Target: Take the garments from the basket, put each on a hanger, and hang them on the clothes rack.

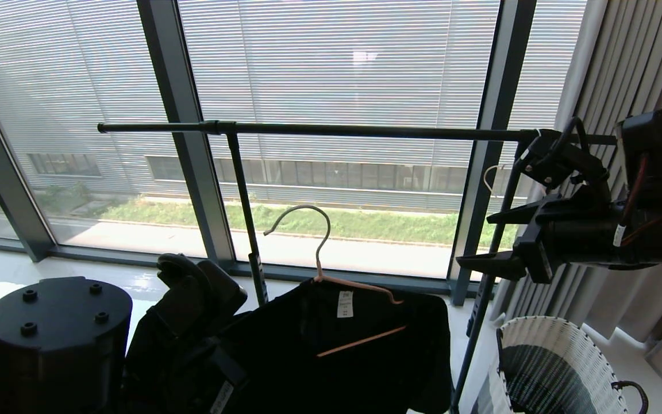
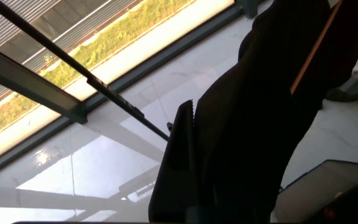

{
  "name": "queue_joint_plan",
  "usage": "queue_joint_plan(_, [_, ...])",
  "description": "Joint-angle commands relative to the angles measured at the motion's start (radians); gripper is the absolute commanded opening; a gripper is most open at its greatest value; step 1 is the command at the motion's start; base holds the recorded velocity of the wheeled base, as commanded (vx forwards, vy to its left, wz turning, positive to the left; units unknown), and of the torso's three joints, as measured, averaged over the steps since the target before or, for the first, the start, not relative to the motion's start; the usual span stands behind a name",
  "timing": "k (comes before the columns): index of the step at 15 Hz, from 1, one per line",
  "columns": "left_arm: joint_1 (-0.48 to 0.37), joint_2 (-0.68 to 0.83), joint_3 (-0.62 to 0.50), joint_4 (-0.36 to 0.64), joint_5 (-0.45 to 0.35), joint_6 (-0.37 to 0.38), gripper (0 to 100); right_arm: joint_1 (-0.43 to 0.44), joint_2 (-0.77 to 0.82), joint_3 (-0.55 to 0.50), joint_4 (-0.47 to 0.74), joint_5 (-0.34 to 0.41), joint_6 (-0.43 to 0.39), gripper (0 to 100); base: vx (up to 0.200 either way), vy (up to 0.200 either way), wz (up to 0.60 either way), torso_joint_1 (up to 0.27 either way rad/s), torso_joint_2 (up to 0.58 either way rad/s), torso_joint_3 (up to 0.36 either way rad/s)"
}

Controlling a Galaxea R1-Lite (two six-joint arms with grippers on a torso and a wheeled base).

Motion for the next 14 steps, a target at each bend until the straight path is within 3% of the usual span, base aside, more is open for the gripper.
queue_joint_plan(1, [-0.042,0.003,0.002,-0.024,-0.001,-0.023,0,0.039,-0.036,0.000,0.056,0.057,-0.054,100,0.000,0.000,0.00,0.000,0.00,0.000])
queue_joint_plan(4, [-0.082,-0.003,0.012,-0.030,-0.003,-0.025,0,0.166,-0.041,0.000,0.136,0.099,-0.168,100,0.000,0.000,0.00,0.000,0.00,0.000])
queue_joint_plan(7, [-0.108,-0.006,0.010,-0.041,-0.008,-0.019,0,0.261,0.007,0.000,0.136,0.099,-0.196,100,0.000,0.000,0.00,0.000,0.00,0.000])
queue_joint_plan(14, [-0.146,-0.049,0.013,-0.056,-0.011,0.051,0,0.281,0.084,-0.001,0.134,0.093,-0.229,100,0.000,0.000,0.00,0.000,0.00,0.000])
